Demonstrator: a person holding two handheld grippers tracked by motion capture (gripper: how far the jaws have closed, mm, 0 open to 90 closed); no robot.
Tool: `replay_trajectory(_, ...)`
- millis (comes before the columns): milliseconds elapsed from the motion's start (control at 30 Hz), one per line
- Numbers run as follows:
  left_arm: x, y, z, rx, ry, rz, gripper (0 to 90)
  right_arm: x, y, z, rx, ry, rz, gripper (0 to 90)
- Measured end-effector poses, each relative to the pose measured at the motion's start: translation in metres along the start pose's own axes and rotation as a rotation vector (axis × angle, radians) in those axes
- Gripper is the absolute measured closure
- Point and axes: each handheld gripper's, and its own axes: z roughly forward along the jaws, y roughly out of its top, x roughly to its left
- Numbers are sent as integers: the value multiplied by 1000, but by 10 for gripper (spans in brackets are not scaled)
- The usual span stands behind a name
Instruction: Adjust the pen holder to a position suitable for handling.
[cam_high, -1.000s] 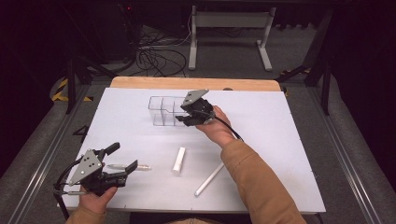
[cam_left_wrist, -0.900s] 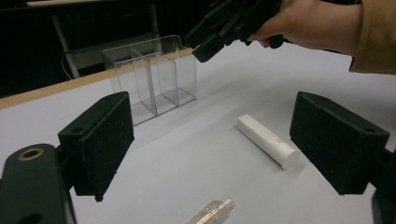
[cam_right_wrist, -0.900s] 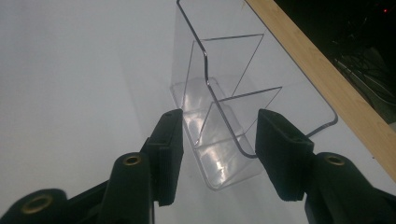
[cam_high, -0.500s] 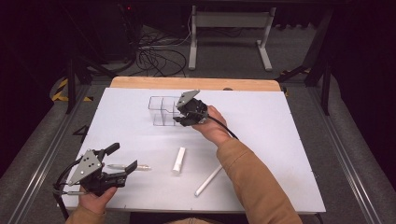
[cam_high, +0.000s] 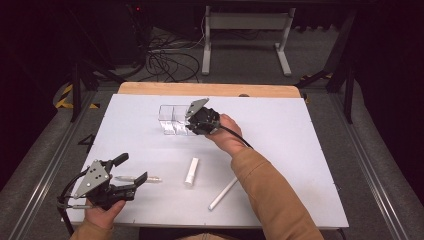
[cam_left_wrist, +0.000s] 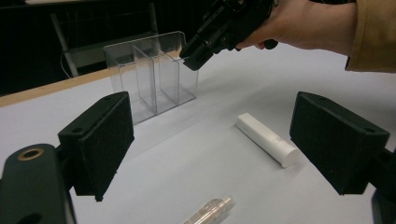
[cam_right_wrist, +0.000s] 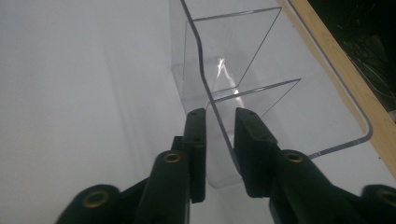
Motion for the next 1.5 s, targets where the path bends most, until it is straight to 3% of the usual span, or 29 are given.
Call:
replay_trajectory(100,0,0,0,-1,2,-1,144,3,1,0,20,7,-57,803)
replay_trajectory(167,0,0,0,-1,3,-3,144,4,1,0,22,17,-70,810)
replay_trajectory(233,0,0,0,-2,3,-3,144,5,2,-1,20,26,-85,846)
replay_trajectory(267,0,0,0,-3,3,0,144,8,3,-1,25,9,-108,889)
replay_trajectory(300,0,0,0,-3,1,1,144,9,4,-1,36,-16,-93,891)
replay_trajectory(333,0,0,0,0,1,1,144,6,3,-2,18,20,-77,892)
replay_trajectory(400,0,0,0,1,-1,0,144,3,4,-6,3,31,-31,893)
replay_trajectory(600,0,-1,0,3,0,-2,144,-4,2,-23,-17,60,-21,893)
replay_trajectory(733,-1,0,0,1,1,-2,144,-11,-7,-48,-18,86,10,894)
replay_trajectory(1167,-4,0,5,9,-2,-1,144,-14,-46,-112,-55,162,26,896)
replay_trajectory(1267,-4,1,6,15,-5,9,144,-10,-58,-122,-64,207,13,896)
replay_trajectory(1500,-5,0,8,13,-7,-1,144,-7,-78,-127,-60,289,-5,897)
